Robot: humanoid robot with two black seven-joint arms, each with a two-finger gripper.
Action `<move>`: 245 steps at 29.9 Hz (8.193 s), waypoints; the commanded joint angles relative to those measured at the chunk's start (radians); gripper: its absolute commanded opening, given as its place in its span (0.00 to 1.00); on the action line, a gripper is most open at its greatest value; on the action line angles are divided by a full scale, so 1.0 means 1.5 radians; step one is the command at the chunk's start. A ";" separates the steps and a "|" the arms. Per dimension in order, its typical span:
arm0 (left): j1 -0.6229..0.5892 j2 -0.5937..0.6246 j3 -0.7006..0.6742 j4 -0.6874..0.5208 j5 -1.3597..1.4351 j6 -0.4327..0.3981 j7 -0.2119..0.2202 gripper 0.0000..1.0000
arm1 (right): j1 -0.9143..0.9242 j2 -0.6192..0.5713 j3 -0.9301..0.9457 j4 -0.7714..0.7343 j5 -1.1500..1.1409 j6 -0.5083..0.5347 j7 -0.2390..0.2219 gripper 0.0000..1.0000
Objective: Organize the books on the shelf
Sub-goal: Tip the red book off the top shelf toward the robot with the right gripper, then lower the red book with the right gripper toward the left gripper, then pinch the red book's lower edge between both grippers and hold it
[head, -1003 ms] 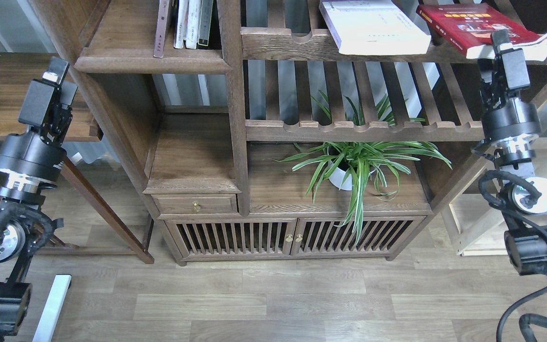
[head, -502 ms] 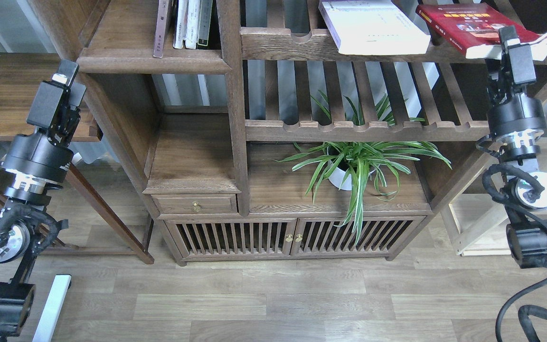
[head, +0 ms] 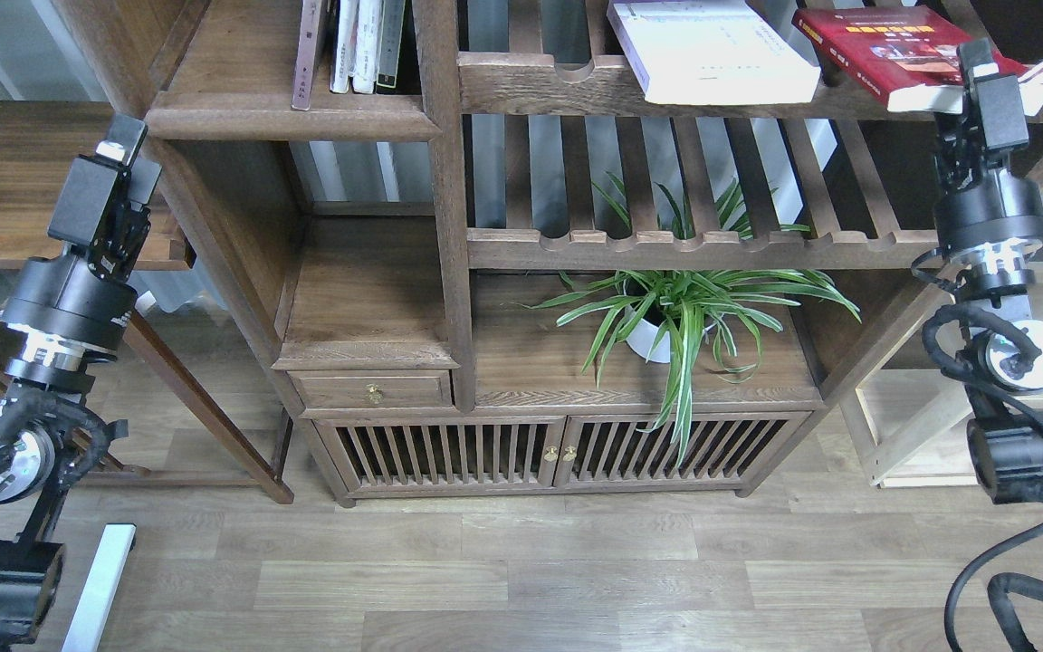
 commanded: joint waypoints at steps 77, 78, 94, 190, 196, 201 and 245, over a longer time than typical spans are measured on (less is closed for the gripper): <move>0.006 0.000 0.002 0.026 -0.001 0.000 -0.001 0.99 | 0.033 -0.004 -0.055 -0.025 -0.015 0.000 0.011 0.26; 0.007 0.000 0.002 0.026 -0.001 0.000 -0.001 0.99 | 0.032 -0.004 -0.054 -0.025 -0.015 0.000 0.010 0.24; 0.014 0.000 0.006 0.026 -0.001 0.000 -0.001 0.99 | 0.004 -0.003 0.032 -0.007 0.028 0.000 0.019 0.08; 0.063 0.006 0.457 0.129 -0.453 0.000 0.016 0.99 | -0.342 0.238 -0.162 0.098 -0.113 0.000 0.027 0.08; 0.062 0.005 0.490 0.130 -0.482 0.000 0.016 0.99 | -0.327 0.265 -0.210 0.107 -0.119 0.000 0.027 0.08; 0.067 -0.004 0.493 0.125 -0.484 0.000 0.015 0.99 | -0.315 0.268 -0.258 0.111 -0.125 0.000 0.027 0.08; 0.084 -0.062 0.538 0.174 -0.438 0.000 0.012 0.80 | -0.336 0.268 -0.412 0.145 -0.207 0.000 0.027 0.10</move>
